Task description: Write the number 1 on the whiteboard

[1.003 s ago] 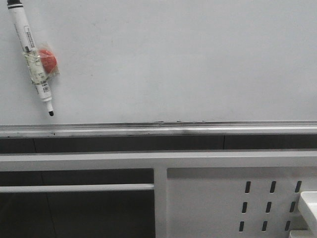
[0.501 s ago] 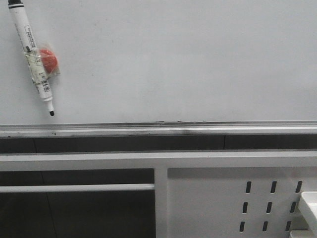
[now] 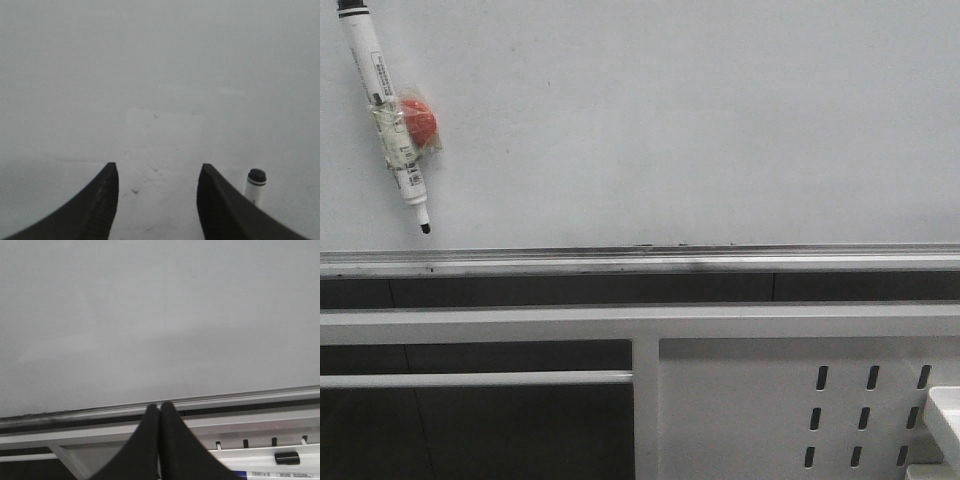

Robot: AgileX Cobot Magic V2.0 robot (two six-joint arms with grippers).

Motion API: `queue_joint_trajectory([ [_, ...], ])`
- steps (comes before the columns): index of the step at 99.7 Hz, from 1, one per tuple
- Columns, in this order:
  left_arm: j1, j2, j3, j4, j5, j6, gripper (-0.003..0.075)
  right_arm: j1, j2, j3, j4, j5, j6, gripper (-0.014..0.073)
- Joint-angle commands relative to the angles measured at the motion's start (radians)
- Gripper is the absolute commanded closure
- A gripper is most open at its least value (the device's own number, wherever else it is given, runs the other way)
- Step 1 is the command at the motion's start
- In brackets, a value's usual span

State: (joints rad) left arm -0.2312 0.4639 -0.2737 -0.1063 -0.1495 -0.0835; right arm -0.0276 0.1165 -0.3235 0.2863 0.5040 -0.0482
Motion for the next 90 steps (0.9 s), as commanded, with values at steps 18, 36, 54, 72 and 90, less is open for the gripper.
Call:
queue_joint_trajectory([
  [18, -0.133, 0.304, -0.005, 0.017, -0.297, -0.008, 0.0383, 0.060, 0.077, -0.026, 0.023, -0.119, -0.032, 0.0663],
  [36, -0.311, 0.444, 0.076, -0.006, -0.498, -0.008, 0.0384, 0.062, 0.078, -0.029, 0.023, -0.146, -0.071, 0.0663],
  [54, -0.439, 0.607, 0.143, -0.120, -0.739, -0.008, 0.0384, 0.062, 0.078, -0.029, 0.023, -0.146, -0.073, 0.0663],
  [72, -0.510, 0.806, 0.150, -0.134, -0.956, -0.021, 0.0384, 0.062, 0.078, -0.029, 0.023, -0.146, -0.073, 0.0663],
  [90, -0.554, 1.001, 0.150, -0.250, -1.213, -0.087, 0.0385, 0.062, 0.078, -0.029, 0.023, -0.146, -0.073, 0.0663],
])
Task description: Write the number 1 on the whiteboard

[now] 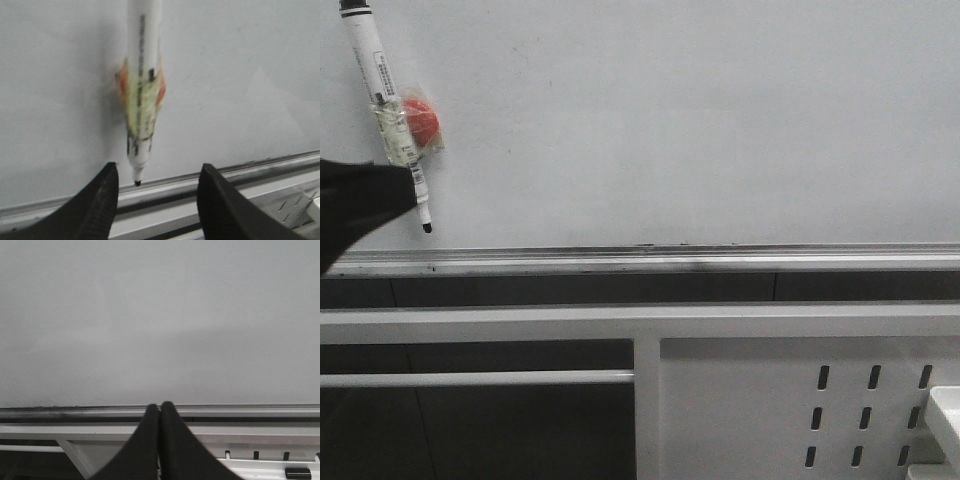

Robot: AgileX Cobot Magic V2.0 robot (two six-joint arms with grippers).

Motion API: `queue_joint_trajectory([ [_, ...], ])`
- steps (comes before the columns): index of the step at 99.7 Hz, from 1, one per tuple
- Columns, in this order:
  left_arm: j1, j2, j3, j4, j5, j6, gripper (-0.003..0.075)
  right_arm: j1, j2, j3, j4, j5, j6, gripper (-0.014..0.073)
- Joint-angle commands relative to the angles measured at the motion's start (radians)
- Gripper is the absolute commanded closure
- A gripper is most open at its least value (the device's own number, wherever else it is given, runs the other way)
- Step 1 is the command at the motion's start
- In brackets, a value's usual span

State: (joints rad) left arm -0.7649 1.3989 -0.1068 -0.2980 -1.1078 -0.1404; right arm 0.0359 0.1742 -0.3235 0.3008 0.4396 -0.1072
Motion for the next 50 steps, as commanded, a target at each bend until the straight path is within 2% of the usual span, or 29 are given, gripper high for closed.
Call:
queue_joint_trajectory([
  [1, -0.020, 0.072, -0.019, -0.061, -0.255, -0.033, 0.0385, -0.001, 0.021, -0.029, 0.008, -0.081, -0.014, 0.0663],
  [13, -0.020, 0.144, -0.039, -0.067, -0.253, -0.063, 0.0385, -0.001, 0.021, -0.029, 0.008, -0.085, -0.014, 0.0663],
  [50, -0.020, 0.150, -0.119, -0.087, -0.253, -0.075, 0.0385, -0.001, 0.021, -0.029, 0.008, -0.100, -0.014, 0.0663],
])
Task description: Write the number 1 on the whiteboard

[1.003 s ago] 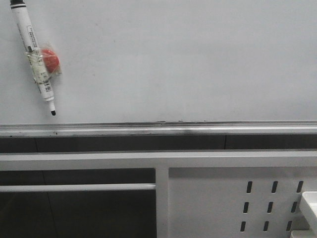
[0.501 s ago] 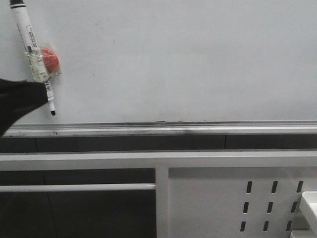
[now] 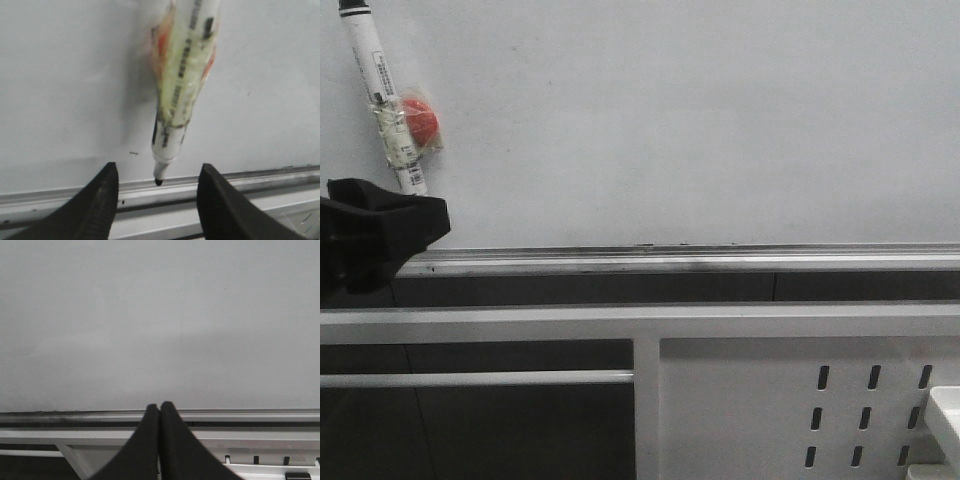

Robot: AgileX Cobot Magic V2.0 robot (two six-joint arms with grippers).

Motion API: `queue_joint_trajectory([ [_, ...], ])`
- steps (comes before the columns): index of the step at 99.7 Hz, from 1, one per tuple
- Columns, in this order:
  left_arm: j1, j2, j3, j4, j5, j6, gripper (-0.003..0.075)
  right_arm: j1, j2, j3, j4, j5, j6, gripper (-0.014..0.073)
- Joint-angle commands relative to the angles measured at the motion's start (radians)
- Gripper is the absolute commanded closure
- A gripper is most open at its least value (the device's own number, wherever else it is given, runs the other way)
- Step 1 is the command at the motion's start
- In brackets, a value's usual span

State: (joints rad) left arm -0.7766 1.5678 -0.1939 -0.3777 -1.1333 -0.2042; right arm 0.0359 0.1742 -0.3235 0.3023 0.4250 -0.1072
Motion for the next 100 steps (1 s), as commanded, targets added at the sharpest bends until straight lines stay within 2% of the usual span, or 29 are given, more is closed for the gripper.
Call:
queue_joint_trajectory([
  [1, -0.009, -0.019, -0.035, -0.008, -0.228, -0.011, 0.0385, -0.001, 0.021, -0.029, 0.006, -0.085, -0.014, 0.0663],
  [30, -0.009, -0.019, -0.057, -0.015, -0.228, -0.011, 0.0405, -0.001, 0.021, -0.029, 0.006, -0.068, -0.015, 0.0663],
  [36, -0.009, -0.019, -0.057, -0.015, -0.228, -0.011, 0.0495, -0.001, 0.021, -0.029, 0.006, -0.061, -0.015, 0.0663],
  [47, -0.005, -0.019, -0.057, -0.029, -0.228, 0.001, 0.0741, -0.001, 0.021, -0.029, 0.006, -0.054, -0.016, 0.0663],
  [66, -0.005, -0.019, -0.057, -0.050, -0.228, 0.023, 0.0740, -0.001, 0.021, -0.029, 0.006, -0.044, -0.067, 0.0663],
  [79, -0.005, -0.019, -0.039, 0.075, -0.228, 0.023, 0.0740, 0.011, 0.029, -0.029, 0.026, -0.009, -0.072, 0.0663],
  [86, -0.005, -0.019, -0.018, 0.162, -0.228, 0.023, 0.0740, 0.034, 0.038, -0.039, 0.098, 0.030, -0.159, 0.0663],
  [95, -0.005, -0.019, 0.006, 0.270, -0.228, 0.041, 0.0740, 0.077, 0.067, -0.075, 0.263, 0.102, -0.443, 0.0663],
  [100, -0.005, -0.019, 0.007, 0.298, -0.222, 0.059, 0.0740, 0.100, 0.093, -0.098, 0.343, 0.147, -0.557, 0.0663],
])
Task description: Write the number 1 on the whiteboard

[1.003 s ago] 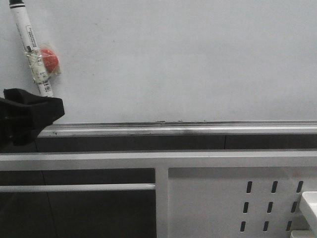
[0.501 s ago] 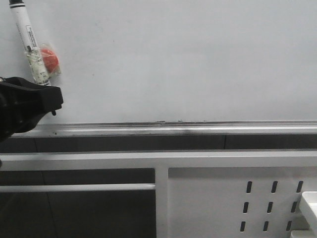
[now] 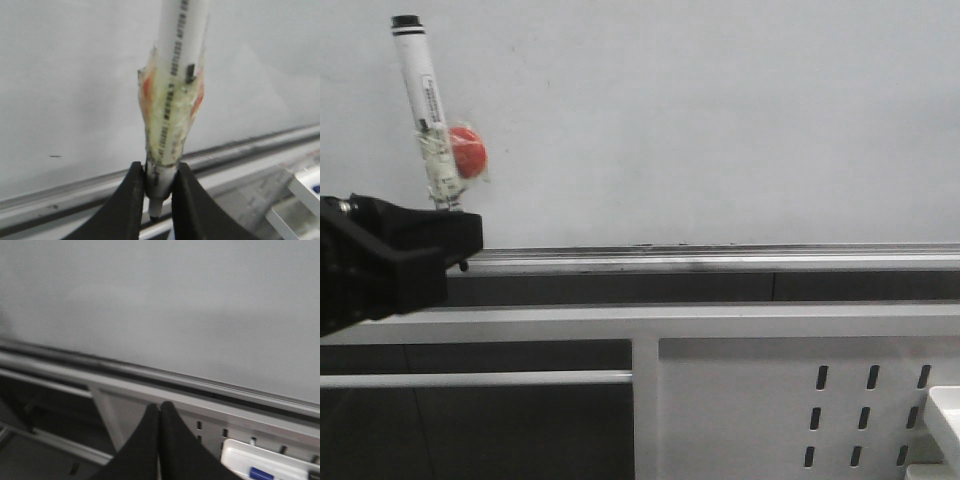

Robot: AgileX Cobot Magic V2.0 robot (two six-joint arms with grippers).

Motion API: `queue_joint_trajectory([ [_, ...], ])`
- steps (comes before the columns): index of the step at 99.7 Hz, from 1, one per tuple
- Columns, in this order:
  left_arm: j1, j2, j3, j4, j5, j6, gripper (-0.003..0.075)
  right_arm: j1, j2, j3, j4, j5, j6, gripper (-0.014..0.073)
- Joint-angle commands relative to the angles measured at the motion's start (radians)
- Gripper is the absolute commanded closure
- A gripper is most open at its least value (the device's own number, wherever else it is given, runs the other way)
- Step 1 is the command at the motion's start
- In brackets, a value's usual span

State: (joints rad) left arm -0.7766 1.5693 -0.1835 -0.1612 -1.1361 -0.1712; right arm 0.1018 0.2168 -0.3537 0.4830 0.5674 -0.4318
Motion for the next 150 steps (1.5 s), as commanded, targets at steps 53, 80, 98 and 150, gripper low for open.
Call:
queue_joint_trajectory([
  [53, -0.010, -0.214, -0.203, 0.586, 0.610, 0.139, 0.0740, 0.295, 0.566, -0.340, 0.234, 0.083, -0.491, 0.0315],
  [80, -0.068, -0.330, -0.343, 0.736, 1.068, 0.137, 0.0740, 0.504, 0.770, -0.420, 0.166, -0.036, -0.502, 0.0164],
  [98, -0.069, -0.330, -0.370, 0.749, 1.100, 0.137, 0.0740, 0.580, 0.878, -0.480, 0.131, -0.102, -0.502, 0.0164],
  [150, -0.069, -0.330, -0.394, 0.762, 1.028, 0.137, 0.0740, 0.606, 1.076, -0.589, 0.131, -0.127, -0.502, 0.0237],
])
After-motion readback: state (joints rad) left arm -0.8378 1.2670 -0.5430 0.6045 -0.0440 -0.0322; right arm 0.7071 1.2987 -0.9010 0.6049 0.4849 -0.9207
